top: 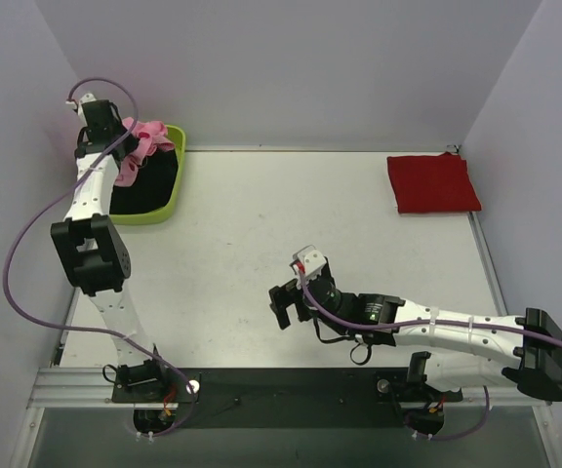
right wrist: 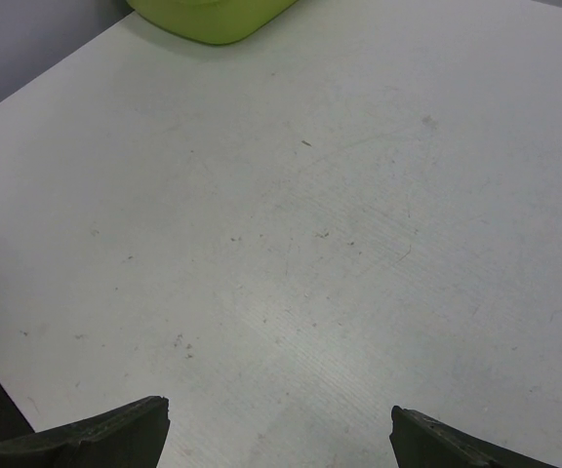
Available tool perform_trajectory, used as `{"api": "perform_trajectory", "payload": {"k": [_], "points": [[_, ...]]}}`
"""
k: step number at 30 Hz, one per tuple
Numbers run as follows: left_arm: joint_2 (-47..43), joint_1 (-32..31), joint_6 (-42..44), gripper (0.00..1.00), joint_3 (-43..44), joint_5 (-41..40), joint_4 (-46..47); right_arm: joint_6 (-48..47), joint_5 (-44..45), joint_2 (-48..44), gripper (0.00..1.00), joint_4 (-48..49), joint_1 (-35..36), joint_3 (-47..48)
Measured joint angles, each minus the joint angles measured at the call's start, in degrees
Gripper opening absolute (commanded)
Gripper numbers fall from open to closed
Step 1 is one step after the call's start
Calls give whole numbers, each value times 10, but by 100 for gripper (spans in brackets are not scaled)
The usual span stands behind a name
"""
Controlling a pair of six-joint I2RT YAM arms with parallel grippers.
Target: Fold and stack the t-shirts
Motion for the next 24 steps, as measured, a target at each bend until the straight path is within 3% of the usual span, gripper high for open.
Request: {"api": "perform_trajectory", "payload": {"k": [5,10,12,13,16,19,21,22,23,24], "points": [[-106,-2,-10,0,-83,22,35,6,-2,-26,100,2,1,-17],[-143,-14,-7,1,-92,31,38,17,-2,-53,100,3,4,-28],[-147,-19,-2,12,-92,33,39,21,-2,-60,100,6,7,-35],[-148,-22,3,32,-96,33,40,24,-2,-63,100,7,9,-40],[-153,-26,12,52,-126,34,47,30,-2,-63,100,6,15,-46],[-154,-25,22,56,-169,33,52,33,-2,-63,100,6,23,-48],[-154,-25,23,48,-194,31,53,33,-2,-63,100,6,27,-48],[-153,-24,23,32,-201,30,53,33,-2,-63,100,6,28,-48],[-153,-24,22,0,-204,30,52,34,-2,-63,100,6,28,-48],[-153,-24,23,0,-205,28,53,35,-2,-63,100,6,28,-48]]}}
